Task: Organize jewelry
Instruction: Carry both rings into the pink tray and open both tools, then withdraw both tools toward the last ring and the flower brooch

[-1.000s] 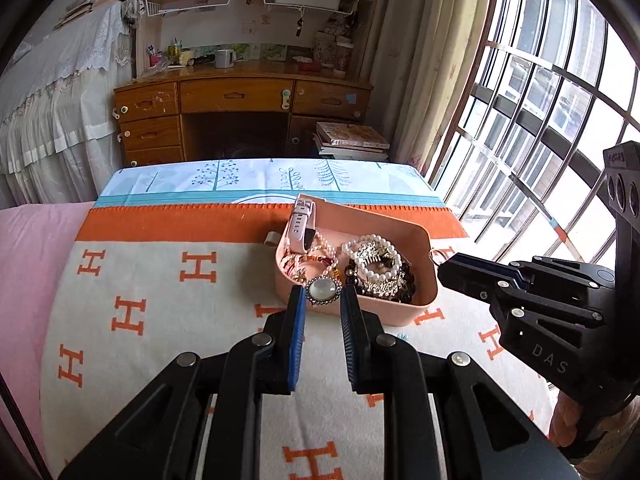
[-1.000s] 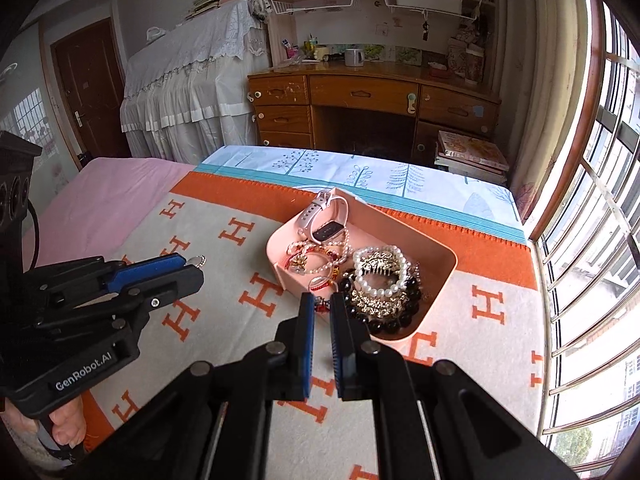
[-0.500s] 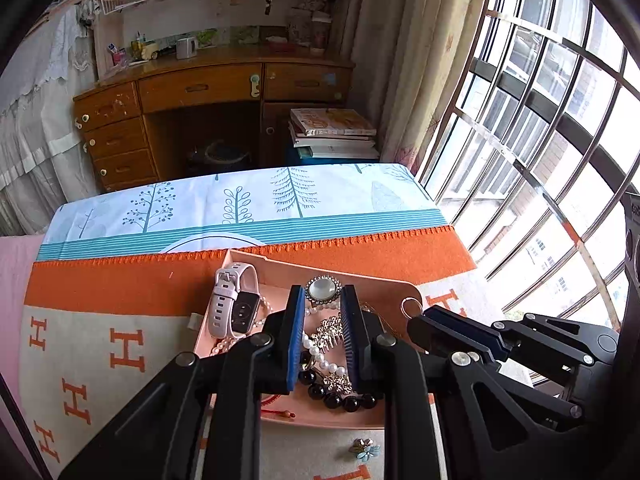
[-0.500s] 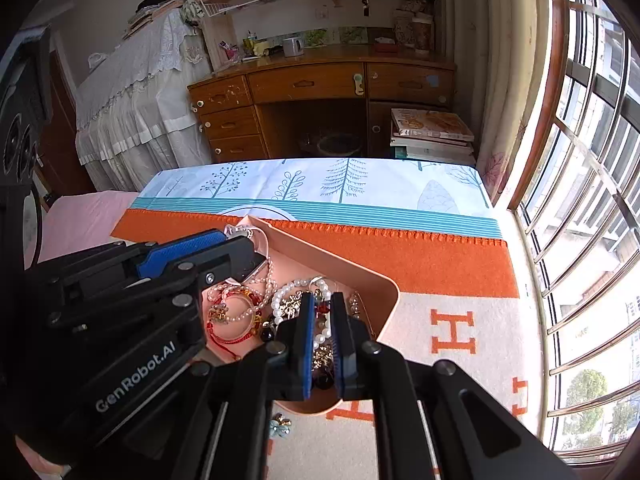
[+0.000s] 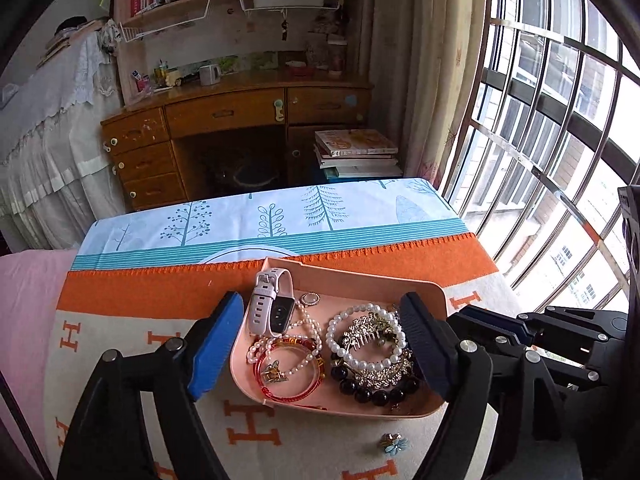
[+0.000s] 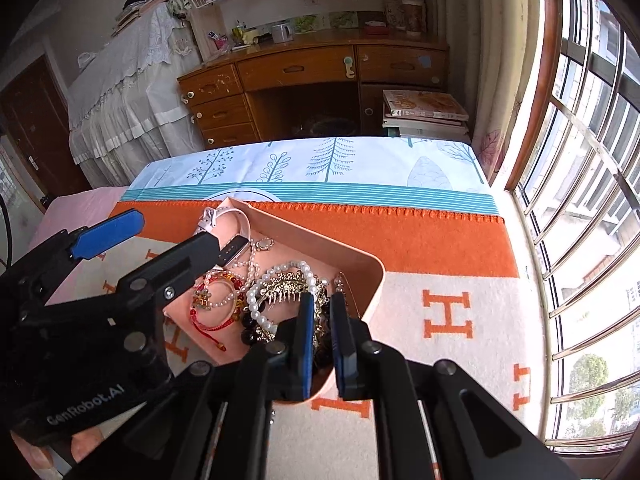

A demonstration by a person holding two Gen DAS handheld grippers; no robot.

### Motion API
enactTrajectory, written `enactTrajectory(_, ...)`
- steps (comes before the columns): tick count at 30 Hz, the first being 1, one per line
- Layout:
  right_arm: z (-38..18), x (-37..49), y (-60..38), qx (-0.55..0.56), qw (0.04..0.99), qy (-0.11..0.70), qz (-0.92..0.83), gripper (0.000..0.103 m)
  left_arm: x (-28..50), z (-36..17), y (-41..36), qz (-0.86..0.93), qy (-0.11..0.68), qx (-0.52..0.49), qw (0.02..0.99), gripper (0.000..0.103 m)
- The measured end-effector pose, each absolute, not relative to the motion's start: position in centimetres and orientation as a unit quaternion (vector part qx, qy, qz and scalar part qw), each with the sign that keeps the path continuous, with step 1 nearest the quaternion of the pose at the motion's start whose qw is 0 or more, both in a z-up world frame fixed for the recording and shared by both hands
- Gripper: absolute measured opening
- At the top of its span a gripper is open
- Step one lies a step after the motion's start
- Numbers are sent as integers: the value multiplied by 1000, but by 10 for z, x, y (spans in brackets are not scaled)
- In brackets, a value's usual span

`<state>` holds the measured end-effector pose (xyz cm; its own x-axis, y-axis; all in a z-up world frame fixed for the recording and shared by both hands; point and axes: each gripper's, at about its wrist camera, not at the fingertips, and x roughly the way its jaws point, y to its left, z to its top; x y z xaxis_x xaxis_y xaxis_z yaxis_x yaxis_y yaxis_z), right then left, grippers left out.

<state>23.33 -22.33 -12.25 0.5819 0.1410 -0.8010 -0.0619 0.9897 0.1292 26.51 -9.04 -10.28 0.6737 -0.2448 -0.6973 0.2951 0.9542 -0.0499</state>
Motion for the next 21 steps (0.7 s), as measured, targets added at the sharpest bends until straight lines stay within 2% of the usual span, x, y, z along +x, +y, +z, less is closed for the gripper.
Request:
enactTrajectory(10, -93, 190, -225, 49, 901, 426, 72, 9, 208, -78, -72, -149, 352, 19, 924, 86)
enactTrajectory(21, -91, 129, -225, 54, 903, 418, 80, 9, 140, -77, -48, -147, 354, 22, 923, 87)
